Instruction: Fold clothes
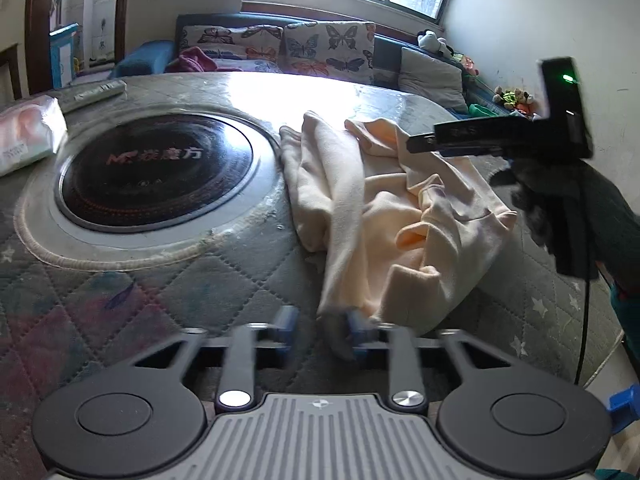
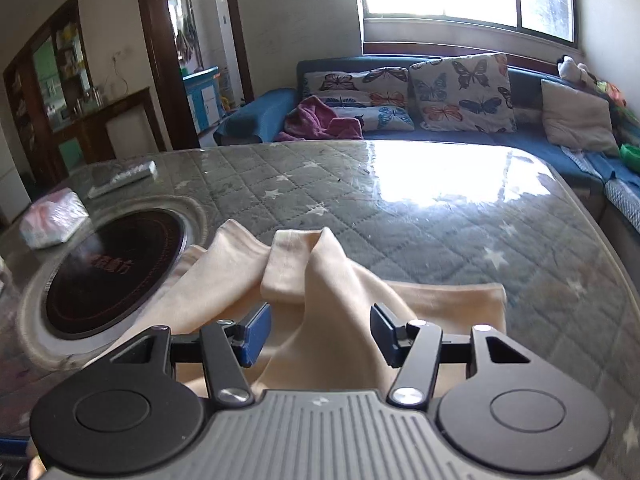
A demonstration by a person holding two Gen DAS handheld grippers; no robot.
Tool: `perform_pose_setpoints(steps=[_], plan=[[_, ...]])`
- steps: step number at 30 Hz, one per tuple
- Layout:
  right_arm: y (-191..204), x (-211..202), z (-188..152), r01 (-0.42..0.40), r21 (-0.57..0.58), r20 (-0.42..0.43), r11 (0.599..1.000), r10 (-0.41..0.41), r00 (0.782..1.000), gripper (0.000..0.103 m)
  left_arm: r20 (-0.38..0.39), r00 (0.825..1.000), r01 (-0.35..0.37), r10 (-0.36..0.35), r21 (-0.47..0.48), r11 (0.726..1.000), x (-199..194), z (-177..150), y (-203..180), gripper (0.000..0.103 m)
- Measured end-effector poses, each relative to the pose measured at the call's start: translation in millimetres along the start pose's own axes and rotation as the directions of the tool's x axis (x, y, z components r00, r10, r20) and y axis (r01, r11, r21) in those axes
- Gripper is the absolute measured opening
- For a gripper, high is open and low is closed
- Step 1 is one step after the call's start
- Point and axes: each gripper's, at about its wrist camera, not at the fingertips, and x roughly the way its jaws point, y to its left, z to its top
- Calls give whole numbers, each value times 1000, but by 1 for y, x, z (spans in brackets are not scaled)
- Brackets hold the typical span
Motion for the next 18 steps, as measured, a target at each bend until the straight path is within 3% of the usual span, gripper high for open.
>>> perform_pose_setpoints(steps=[1, 3, 5, 8, 10, 13, 18], plan=[[1, 5, 3, 2, -5, -1, 1000, -2, 1000, 55, 5, 1000, -10, 10, 0, 1000, -1, -2, 1, 57], [1, 14, 8, 6, -14, -4, 1000, -6, 1000, 53, 12, 1000, -21, 21, -1, 1000, -3, -2, 4, 65], [1, 27, 13, 9, -23, -21, 1000, -10, 1000, 49, 15, 999, -39, 39, -2, 999, -4, -3, 6, 83], [0, 38, 15, 20, -37, -43, 999, -22, 999, 32, 31, 998, -60, 60, 9, 998, -7, -3, 7, 87], [0, 39, 13, 44, -54, -43, 998, -46, 998, 15, 40, 997, -63, 62, 17, 998, -8, 0, 7, 90], [-8, 26, 13, 43, -35, -16, 998, -44, 999, 7, 57, 997, -63, 61, 34, 997, -8, 6, 5, 90], [-26, -25, 5, 82, -24, 68, 996, -80, 994, 6, 87, 995, -62, 56, 65, 996, -7, 18, -1, 91]])
